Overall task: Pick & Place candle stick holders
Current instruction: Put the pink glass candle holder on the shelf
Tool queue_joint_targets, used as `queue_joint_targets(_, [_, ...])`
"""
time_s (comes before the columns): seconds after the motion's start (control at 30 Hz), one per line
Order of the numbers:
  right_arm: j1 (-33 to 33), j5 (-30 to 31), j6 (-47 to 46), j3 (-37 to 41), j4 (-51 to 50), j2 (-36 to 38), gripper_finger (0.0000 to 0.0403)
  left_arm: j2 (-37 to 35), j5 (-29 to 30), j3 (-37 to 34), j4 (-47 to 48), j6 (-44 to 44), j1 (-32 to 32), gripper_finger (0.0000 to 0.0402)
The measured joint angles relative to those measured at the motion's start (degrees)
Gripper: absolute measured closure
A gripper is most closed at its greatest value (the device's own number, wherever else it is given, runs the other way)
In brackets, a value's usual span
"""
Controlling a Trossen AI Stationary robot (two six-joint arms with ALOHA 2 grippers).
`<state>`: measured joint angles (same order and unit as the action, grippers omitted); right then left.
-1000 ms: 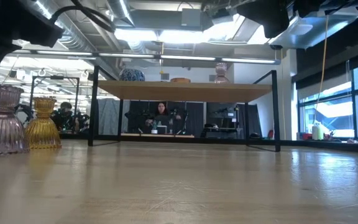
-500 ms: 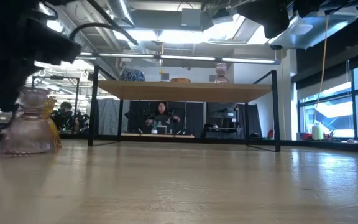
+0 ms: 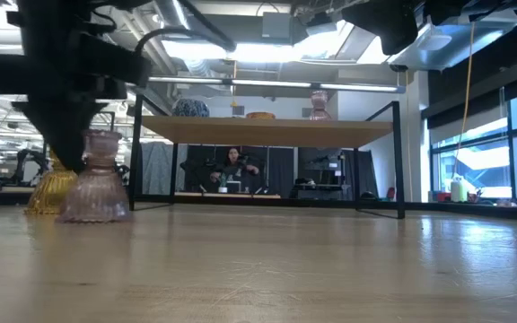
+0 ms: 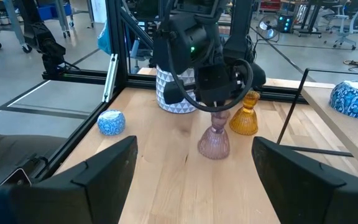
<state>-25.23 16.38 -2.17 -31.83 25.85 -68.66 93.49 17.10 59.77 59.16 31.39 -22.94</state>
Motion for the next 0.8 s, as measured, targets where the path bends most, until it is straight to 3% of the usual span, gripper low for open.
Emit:
queue_joint_targets(0.2, [0.0, 0.01, 0.0, 0.0, -0.02, 0.0, 0.0082, 0.0, 2.95, 0.0, -5.14, -4.83, 1.66, 0.04])
queue_joint_targets(0.57, [0.0, 0.02, 0.02, 0.0, -0.17, 0.0, 0.0082, 0.0, 2.56, 0.02, -21.33, -14.74, 3.23, 0.04])
queue_joint_targets(0.8, [0.0, 0.02, 0.0, 0.0, -1.69, 0.0, 0.0082, 0.02, 1.94, 0.02, -19.94, -8.21, 1.72, 0.0399])
